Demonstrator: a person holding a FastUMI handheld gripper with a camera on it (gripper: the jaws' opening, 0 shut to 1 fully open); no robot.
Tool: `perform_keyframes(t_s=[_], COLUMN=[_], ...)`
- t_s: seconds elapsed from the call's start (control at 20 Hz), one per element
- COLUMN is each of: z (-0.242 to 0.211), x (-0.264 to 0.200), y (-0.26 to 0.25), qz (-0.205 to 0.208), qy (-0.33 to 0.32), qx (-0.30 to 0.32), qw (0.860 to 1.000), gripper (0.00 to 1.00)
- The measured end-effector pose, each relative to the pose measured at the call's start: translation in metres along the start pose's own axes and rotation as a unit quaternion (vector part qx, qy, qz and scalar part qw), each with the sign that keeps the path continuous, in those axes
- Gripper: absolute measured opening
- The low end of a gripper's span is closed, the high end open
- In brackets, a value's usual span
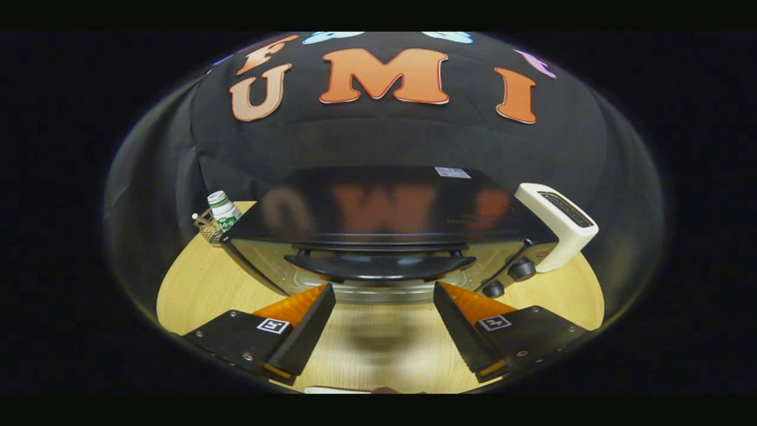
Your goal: Open the toaster oven, put the food inside, and close the toaster oven door.
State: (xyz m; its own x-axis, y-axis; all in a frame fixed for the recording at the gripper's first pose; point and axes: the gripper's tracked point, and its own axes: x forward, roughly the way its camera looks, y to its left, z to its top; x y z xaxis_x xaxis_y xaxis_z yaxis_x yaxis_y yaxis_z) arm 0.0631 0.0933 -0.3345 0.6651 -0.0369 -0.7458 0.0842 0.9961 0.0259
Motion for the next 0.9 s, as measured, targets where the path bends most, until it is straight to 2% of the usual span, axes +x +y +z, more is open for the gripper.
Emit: perform_keyframes(t_s=[0.25, 0.45, 0.6, 0.9], z=[0.006, -0.001, -0.005, 0.043], x=[-0.017, -0.045, -0.066, -0.131], y=[0.004, 0.003, 0.001, -0.031], qz=[0.0, -0.005, -0.003, -0.021], qy=[-0.007, -0.036, -0.061, -0.159], qx=[0.0, -0.019, -0.009, 0.029], qw=[1.0, 0.999, 0.998, 0.987], gripper=[1.0, 1.0, 1.0, 1.0])
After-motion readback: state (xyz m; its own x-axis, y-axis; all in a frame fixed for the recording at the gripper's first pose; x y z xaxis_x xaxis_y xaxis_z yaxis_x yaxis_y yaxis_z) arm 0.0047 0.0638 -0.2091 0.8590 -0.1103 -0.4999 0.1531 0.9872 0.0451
